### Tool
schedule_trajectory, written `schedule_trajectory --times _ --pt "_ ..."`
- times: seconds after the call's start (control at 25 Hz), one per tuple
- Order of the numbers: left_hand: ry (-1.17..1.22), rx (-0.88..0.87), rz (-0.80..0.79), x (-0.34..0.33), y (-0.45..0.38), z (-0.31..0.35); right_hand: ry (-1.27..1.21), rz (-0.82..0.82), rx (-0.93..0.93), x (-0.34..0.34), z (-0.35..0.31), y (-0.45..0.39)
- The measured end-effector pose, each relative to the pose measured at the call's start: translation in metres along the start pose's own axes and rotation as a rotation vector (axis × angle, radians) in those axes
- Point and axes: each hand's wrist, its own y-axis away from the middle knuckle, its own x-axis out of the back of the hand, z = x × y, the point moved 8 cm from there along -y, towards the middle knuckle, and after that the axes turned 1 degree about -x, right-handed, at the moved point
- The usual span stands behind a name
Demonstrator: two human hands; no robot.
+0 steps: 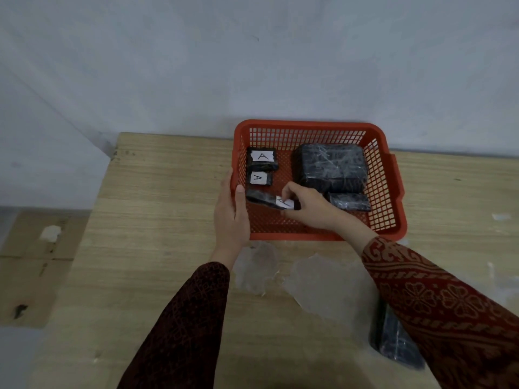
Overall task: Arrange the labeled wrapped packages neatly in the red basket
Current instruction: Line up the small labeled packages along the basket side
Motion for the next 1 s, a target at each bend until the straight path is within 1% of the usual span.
schedule_trajectory --times 0.24,0.32,0.48,0.52,0.56,0.6,0.68,0.72,0.76,0.84,0.92,1.0 --pt "-0.027 -0.002 -0.012 0.0 0.0 -0.001 0.204 -0.223 -0.022 -0.023 0.015 -0.004" --pt "-0.025 -0.005 -0.017 0.0 0.0 -0.002 0.285 -0.259 0.011 -0.029 0.014 -0.007" --pt "-0.015 -0.009 -0.019 0.0 0.0 -0.001 0.314 -0.279 0.02 -0.03 0.012 -0.007" --pt "-0.009 -0.01 -0.016 0.0 0.0 0.0 0.302 -0.261 0.033 -0.028 0.009 -0.005" --pt "-0.005 -0.011 -0.013 0.0 0.0 0.0 0.285 -0.209 0.052 -0.022 0.005 -0.003" --pt "-0.007 -0.012 -0.01 0.001 0.0 0.0 0.289 -0.118 0.079 -0.012 0.002 -0.001" --pt "-0.019 -0.013 -0.017 0.0 0.0 0.0 0.408 0.104 0.131 0.012 -0.001 0.002" --pt "-0.02 -0.011 -0.024 -0.001 0.0 0.0 0.504 0.168 0.124 0.021 0.001 0.004" --pt "-0.019 -0.007 -0.029 -0.001 0.0 -0.001 0.6 0.168 0.083 0.025 0.008 0.004" --pt "-0.023 0.001 -0.033 -0.001 0.0 -0.002 0.737 0.054 -0.026 0.021 0.025 0.004" --pt "-0.02 0.004 -0.024 -0.001 -0.001 -0.003 0.78 0.009 -0.052 0.018 0.032 0.004" --pt "0.003 0.007 -0.015 -0.001 0.0 -0.002 0.755 0.03 -0.025 0.019 0.03 0.003"
